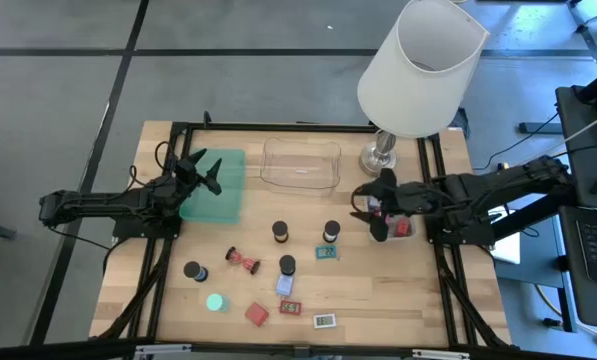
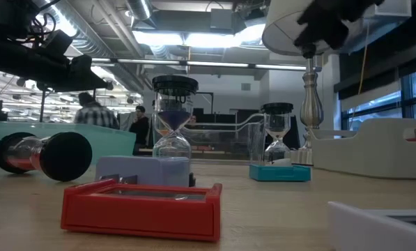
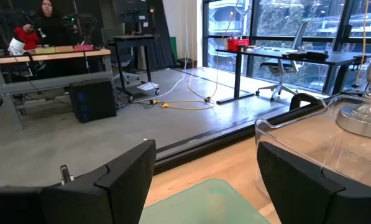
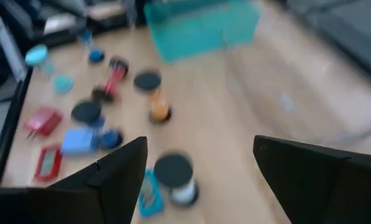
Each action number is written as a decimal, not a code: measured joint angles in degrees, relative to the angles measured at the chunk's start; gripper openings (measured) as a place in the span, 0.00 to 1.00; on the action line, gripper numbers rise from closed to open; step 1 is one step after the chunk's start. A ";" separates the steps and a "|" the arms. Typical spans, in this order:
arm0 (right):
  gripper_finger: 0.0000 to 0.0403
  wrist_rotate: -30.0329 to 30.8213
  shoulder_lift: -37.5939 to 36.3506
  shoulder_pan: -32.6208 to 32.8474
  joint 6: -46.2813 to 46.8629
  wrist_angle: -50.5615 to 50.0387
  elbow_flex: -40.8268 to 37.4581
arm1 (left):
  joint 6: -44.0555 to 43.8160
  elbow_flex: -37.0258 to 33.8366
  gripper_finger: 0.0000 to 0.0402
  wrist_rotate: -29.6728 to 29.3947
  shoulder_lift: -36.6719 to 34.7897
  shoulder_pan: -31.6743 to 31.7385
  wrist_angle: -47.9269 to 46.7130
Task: Pick & Place Office items
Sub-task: Put the left black hourglass with the blue sand into the green bin
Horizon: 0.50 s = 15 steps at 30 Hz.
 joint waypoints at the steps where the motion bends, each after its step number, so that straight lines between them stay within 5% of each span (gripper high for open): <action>1: 0.72 2.01 0.00 0.41 -1.19 1.51 0.00 | 0.00 0.00 0.69 -0.02 0.00 0.00 0.00; 6: 0.71 9.25 0.79 1.30 -6.70 8.82 0.02 | 0.00 0.00 0.69 -0.02 0.01 0.01 0.00; 15: 0.71 9.60 4.06 1.37 -5.64 13.12 0.04 | 0.00 0.00 0.69 -0.02 0.02 0.00 0.00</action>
